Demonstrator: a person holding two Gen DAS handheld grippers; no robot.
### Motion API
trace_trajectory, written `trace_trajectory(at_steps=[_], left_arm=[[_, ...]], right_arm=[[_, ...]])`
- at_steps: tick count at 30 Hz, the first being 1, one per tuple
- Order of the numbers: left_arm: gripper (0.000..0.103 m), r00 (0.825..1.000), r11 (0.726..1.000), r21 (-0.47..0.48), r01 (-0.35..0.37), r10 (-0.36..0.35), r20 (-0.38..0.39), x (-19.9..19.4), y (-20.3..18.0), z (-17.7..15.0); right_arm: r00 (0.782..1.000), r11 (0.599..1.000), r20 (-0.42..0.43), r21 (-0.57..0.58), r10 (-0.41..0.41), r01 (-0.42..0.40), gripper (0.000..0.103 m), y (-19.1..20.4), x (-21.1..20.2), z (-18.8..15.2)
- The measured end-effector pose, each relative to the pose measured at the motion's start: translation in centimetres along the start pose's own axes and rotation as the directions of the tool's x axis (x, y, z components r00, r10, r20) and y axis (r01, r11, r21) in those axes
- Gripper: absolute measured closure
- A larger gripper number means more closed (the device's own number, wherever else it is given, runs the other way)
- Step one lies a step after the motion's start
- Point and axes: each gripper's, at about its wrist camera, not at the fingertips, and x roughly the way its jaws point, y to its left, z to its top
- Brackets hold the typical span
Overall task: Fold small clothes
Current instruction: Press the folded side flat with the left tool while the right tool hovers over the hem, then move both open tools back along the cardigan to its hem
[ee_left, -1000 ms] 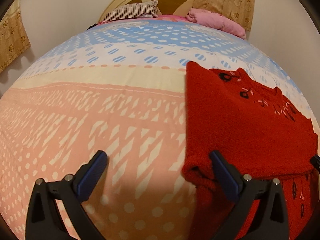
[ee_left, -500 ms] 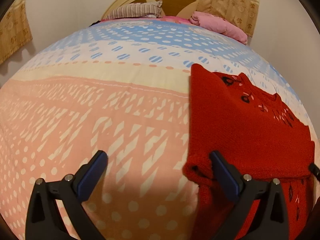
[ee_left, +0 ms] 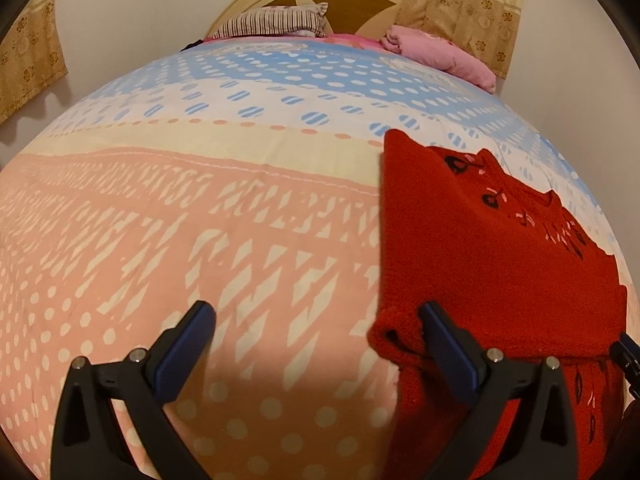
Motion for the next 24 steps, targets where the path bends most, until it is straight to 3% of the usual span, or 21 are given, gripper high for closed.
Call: trace_trajectory(at_steps=[5, 14, 24], left_arm=[[0.000, 1.000, 1.000, 0.023, -0.008, 0.008, 0.008, -0.5, -0.3, -0.2], [0.000, 1.000, 1.000, 0.015, 0.016, -0.015, -0.003, -2.1, 0.1, -0.8], [0.000, 0.999, 0.997, 0.075, 0.033, -0.033, 0.000, -4.8, -0.3, -3.6]], right_arm=[[0.999, 0.999, -0.001, -0.029, -0.033, 0.033, 0.032, 0.7, -0.3, -0.1], [0.999, 0.999, 0.049, 0.049, 0.005, -0.008, 0.030, 0.0, -2.7, -0.5], [1.000, 0.999, -0.007, 0.031, 0.013, -0.012, 0.030, 0.9, -4.5, -4.1]])
